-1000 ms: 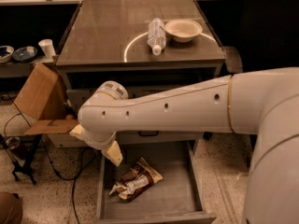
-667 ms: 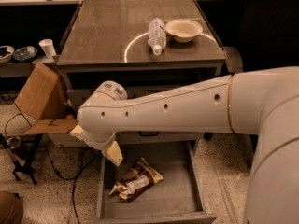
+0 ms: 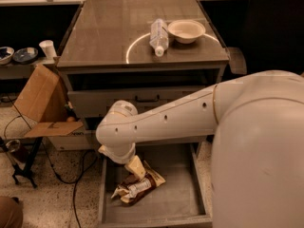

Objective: Pick brown chip bag from bottom drawer and place on counter

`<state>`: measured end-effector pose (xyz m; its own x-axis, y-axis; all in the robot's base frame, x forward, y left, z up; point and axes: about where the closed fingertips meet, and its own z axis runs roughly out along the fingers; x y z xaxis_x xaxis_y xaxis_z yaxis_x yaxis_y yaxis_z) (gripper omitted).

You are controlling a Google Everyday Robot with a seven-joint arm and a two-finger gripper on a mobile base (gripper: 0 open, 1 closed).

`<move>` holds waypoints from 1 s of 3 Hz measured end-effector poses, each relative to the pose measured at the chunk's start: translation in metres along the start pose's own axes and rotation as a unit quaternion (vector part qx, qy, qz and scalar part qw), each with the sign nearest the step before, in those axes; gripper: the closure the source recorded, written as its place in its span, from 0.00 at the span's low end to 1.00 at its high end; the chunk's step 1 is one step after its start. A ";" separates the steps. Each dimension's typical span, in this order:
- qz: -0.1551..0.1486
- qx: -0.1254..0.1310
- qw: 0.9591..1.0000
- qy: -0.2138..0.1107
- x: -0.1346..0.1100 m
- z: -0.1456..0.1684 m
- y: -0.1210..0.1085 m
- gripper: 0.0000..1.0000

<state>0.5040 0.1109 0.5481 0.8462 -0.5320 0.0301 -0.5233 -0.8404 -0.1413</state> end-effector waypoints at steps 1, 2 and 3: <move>0.021 -0.020 0.999 -0.013 0.016 0.075 0.048 0.00; 0.041 -0.001 0.999 -0.022 0.033 0.157 0.069 0.00; 0.068 0.042 0.996 -0.034 0.056 0.227 0.065 0.00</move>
Offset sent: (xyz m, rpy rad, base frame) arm 0.0294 -0.0724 -0.2741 0.1163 0.0177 -0.1005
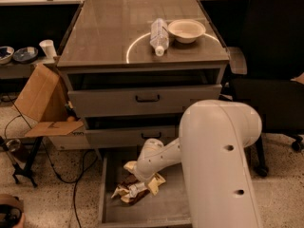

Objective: Pick brown chip bag from bottom drawer and place on counter

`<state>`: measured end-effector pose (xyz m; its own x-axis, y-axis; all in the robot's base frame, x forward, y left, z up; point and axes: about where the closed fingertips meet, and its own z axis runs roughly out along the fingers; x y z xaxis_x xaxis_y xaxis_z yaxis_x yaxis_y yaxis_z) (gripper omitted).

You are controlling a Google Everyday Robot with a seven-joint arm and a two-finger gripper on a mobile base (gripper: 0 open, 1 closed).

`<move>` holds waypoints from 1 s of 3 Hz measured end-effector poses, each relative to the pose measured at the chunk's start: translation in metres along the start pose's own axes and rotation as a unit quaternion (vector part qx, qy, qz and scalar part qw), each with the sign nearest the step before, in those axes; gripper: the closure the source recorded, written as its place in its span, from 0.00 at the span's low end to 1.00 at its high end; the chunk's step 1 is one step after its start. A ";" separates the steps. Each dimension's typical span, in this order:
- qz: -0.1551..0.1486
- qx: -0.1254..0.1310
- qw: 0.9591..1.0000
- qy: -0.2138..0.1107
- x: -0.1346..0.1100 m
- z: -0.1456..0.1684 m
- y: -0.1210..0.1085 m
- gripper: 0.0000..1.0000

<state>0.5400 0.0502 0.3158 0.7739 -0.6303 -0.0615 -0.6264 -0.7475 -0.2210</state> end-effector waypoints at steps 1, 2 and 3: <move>0.030 0.038 0.999 -0.022 0.017 0.066 -0.010 0.00; 0.052 0.054 0.996 -0.050 0.016 0.124 -0.001 0.00; 0.066 0.071 0.993 -0.070 0.011 0.162 0.012 0.00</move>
Offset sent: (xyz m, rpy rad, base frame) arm 0.0391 0.0163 -0.1998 0.2405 0.0753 -0.1105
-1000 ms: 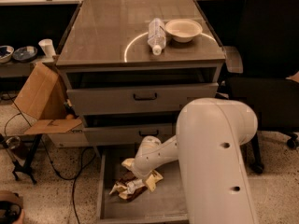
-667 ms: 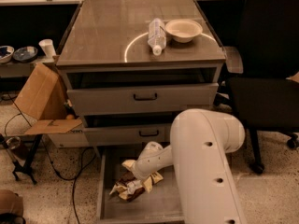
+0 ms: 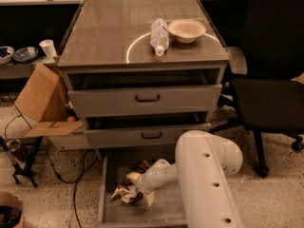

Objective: Pick brown chip bag from bottom drawer and place on counter

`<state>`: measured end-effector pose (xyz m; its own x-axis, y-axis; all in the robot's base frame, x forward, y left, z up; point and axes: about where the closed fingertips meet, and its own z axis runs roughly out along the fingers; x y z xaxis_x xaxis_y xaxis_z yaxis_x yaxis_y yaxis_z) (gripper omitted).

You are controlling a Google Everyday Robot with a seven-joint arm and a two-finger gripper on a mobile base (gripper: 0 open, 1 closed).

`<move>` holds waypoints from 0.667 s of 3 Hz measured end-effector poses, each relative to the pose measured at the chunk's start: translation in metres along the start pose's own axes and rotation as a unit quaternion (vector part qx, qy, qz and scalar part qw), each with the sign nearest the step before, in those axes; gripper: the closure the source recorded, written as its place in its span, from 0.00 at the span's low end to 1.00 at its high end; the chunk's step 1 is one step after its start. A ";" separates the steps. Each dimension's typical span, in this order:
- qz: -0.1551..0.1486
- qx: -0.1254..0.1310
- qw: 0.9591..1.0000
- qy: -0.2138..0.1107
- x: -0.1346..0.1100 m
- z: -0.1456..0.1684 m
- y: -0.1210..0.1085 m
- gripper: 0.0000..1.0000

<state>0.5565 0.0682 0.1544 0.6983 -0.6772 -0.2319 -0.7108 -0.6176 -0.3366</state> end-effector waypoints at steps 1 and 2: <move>-0.007 0.023 1.000 -0.005 0.005 0.013 -0.002 0.00; -0.014 0.034 0.999 -0.020 -0.001 0.025 -0.007 0.19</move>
Offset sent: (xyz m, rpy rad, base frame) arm 0.0301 0.0185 -0.0314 0.1289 -0.0398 0.0730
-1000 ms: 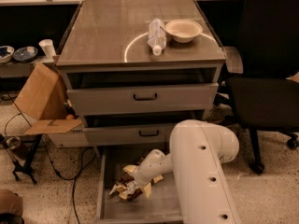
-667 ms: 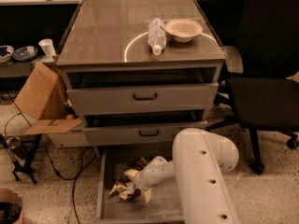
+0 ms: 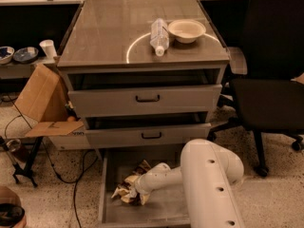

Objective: Pick brown chip bag from bottom drawer and place on counter

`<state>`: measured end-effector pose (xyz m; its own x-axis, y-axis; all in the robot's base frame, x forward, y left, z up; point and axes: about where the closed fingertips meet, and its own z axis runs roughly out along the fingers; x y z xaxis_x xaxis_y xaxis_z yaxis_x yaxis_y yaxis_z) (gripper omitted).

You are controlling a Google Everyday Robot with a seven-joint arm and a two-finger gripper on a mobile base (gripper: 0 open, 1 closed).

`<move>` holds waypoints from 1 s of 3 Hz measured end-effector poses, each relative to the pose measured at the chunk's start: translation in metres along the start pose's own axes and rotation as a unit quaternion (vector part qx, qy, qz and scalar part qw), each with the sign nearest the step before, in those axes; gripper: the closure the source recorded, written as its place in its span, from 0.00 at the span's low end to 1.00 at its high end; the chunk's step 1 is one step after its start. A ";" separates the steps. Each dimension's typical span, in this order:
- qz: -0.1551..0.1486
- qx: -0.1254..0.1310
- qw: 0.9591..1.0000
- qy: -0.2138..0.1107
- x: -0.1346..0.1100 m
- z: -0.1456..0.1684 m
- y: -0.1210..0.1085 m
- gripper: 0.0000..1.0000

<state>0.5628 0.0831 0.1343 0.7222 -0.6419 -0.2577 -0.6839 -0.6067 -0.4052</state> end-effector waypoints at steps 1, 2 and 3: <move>-0.007 0.001 1.000 -0.018 0.000 0.012 -0.001 0.42; -0.016 0.009 1.000 -0.023 0.008 0.010 -0.009 0.66; -0.028 0.028 0.999 0.003 0.031 -0.022 -0.019 0.89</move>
Offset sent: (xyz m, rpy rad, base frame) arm 0.0364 -0.0017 -0.0040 0.0636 -0.0190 0.0607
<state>0.5961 0.0640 0.1535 0.7584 -0.6105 -0.2282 -0.6355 -0.6149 -0.4669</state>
